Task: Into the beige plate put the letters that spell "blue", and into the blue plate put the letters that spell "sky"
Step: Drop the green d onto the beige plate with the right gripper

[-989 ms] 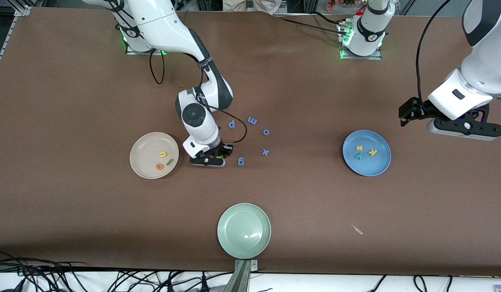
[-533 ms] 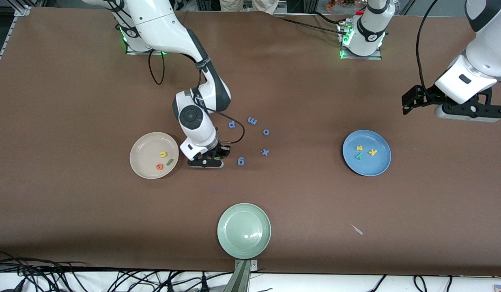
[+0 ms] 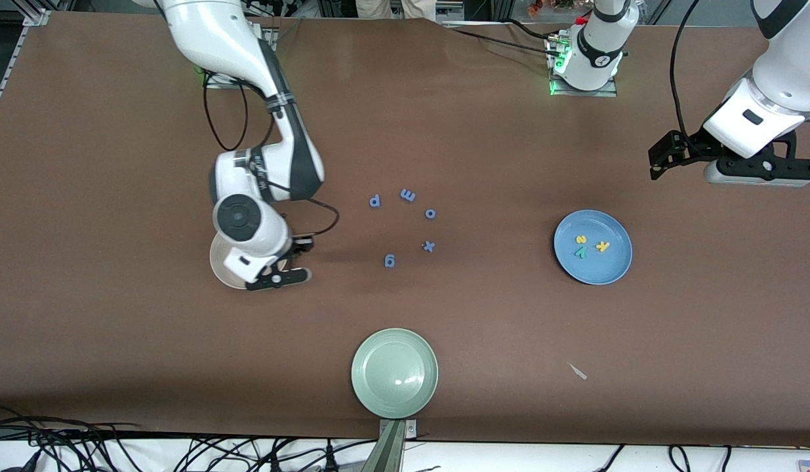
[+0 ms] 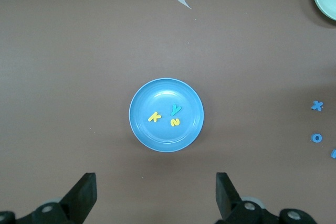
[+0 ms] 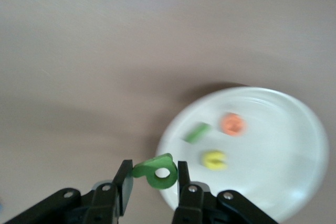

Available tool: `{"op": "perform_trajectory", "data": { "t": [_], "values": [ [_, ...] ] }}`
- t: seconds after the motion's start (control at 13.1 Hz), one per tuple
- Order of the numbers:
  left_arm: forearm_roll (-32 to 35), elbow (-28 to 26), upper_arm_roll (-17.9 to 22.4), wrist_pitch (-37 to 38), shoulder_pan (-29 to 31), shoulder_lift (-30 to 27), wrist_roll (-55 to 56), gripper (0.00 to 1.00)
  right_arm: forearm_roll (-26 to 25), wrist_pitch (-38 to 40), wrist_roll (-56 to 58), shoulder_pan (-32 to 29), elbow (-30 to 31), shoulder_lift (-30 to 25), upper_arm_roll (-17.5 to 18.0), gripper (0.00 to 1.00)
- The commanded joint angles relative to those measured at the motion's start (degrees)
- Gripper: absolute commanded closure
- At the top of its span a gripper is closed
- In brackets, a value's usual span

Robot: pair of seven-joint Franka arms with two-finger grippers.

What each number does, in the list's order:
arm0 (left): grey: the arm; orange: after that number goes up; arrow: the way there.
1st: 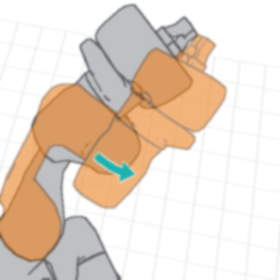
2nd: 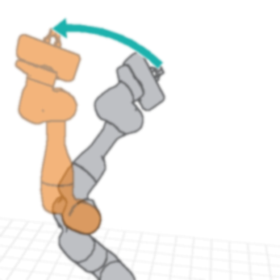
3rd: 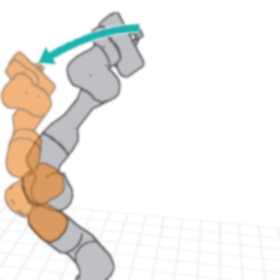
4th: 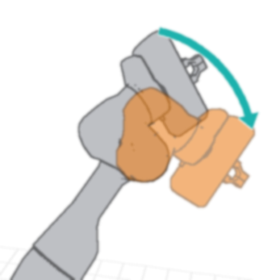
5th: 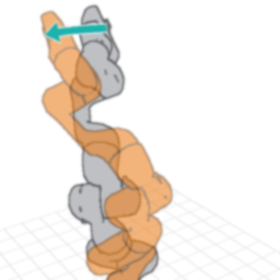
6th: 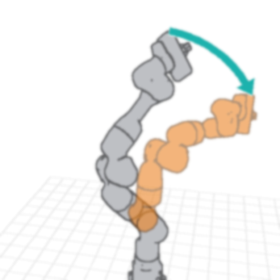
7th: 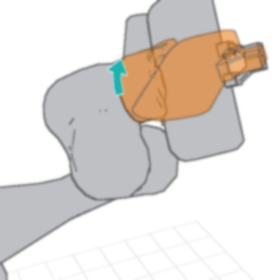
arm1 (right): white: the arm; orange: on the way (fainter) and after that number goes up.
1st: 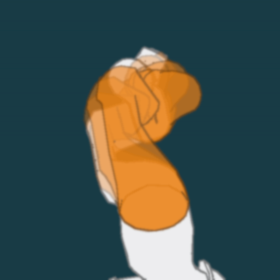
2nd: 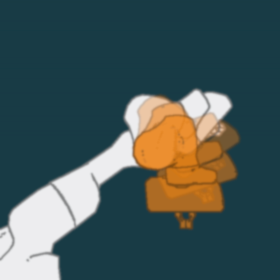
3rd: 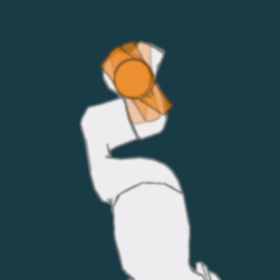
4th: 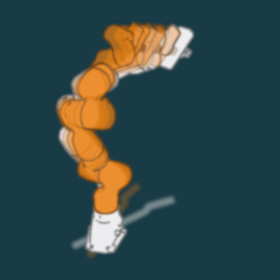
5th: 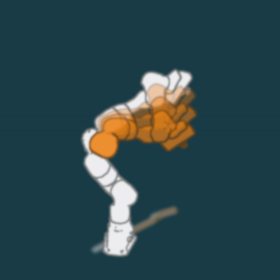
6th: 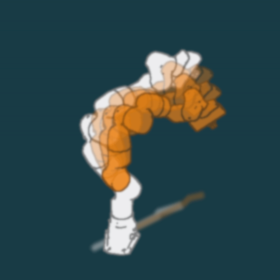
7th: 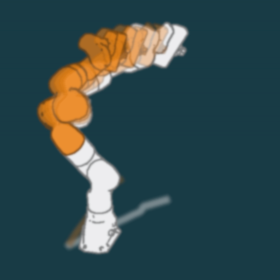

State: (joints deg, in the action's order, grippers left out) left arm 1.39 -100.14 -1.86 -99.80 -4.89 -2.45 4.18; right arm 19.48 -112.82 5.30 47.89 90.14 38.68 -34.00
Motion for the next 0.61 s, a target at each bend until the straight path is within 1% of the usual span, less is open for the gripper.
{"op": "perform_trajectory", "data": {
  "t": [0.0,0.08,0.15,0.23,0.3,0.46,0.53],
  "values": [
    [-0.69,2.32,0.46,1.62,-0.56,1.22,0.39,0.00,-0.84,-5.52,6.03,0.36,14.11,-8.75,-1.42,0.79],
    [-0.69,2.67,0.46,1.62,-0.56,1.22,0.39,0.00,-0.93,-12.36,6.99,0.36,22.10,-12.80,-1.25,0.78],
    [-0.69,2.93,0.46,1.71,-0.56,1.31,0.39,0.00,-0.93,-16.78,7.44,0.45,26.36,-15.10,-1.16,0.48],
    [-0.69,2.94,0.46,1.71,-0.38,1.31,0.39,0.00,-0.67,-15.87,7.10,0.36,24.92,-15.47,-1.42,0.00],
    [-0.69,2.94,0.46,1.71,-0.21,1.31,0.30,0.00,-0.58,-11.07,6.74,0.19,20.30,-15.47,-1.60,0.00],
    [-0.77,2.94,0.46,1.71,0.06,1.40,0.39,0.00,-0.67,3.76,3.60,-1.30,6.87,-13.20,-2.74,0.00],
    [-1.12,3.02,0.54,1.71,0.14,1.40,0.30,0.00,-0.76,8.70,2.36,-1.83,2.02,-12.40,-2.83,0.00]
  ]
}}
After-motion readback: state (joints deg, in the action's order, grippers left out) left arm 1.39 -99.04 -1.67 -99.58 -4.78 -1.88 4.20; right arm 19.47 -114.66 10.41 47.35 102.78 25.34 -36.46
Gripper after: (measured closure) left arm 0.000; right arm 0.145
